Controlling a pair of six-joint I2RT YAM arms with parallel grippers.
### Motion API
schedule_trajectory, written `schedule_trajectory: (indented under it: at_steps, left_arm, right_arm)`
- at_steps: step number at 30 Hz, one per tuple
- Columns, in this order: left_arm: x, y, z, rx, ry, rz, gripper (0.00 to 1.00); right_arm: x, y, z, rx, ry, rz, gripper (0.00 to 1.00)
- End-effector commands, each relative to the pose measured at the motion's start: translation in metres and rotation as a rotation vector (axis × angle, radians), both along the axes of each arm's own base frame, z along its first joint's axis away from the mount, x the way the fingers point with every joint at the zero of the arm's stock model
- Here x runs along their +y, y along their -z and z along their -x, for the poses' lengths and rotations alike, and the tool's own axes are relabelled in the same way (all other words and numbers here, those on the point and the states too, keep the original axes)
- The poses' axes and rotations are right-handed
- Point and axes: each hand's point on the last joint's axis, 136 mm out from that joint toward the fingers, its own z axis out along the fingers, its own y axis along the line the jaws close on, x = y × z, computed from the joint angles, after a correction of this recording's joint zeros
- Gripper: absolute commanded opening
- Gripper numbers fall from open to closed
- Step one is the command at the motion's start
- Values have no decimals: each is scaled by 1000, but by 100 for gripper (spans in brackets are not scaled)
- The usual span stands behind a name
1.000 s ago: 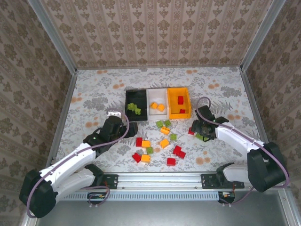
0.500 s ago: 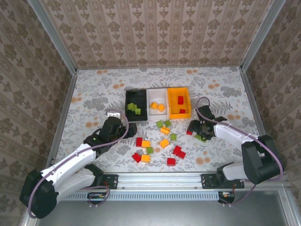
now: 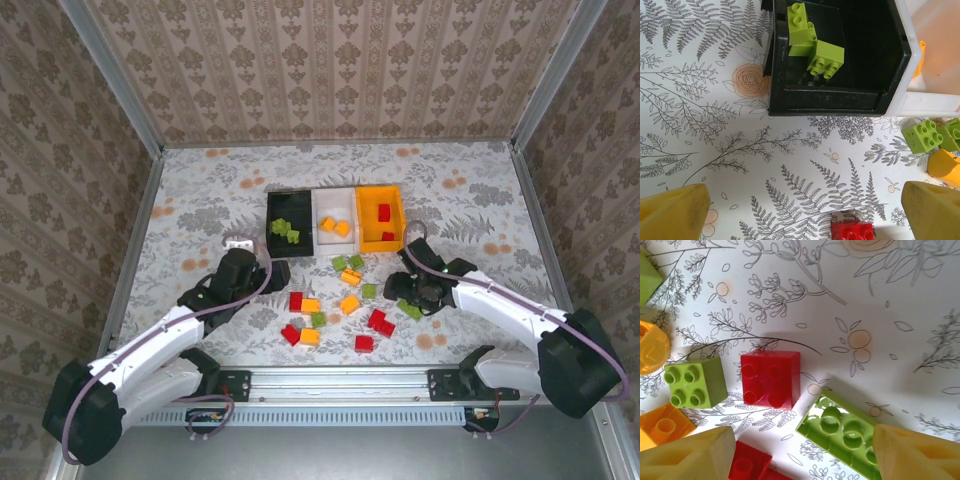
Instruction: Sort the legos into containers by color
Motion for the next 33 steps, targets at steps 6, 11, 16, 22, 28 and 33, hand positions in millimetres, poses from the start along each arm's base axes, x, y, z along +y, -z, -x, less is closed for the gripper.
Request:
schedule_trajectory:
  at_steps: [6,11,16,22,28,33]
  left_arm:
    - [6,8,2,15,-31,16,100]
    - [10,11,1,28,-48,18,100]
    - [12,10,1,37,-49,19,100]
    - [12,11,2,42,-49,24,100]
    - [13,11,2,45,-50,26,100]
    - [13,11,2,43,-52,28,100]
  right_arm:
    - [-23,8,28,99,-135,240,68]
    - [-24,17,24,102,-168,316,69]
    - [-33,21,13,102,-162,420,70]
    - [-40,29,-2,104,-110,426,68]
    - [-32,38,3,152,-97,333,62]
    - [-32,42,8,183,-87,307,49]
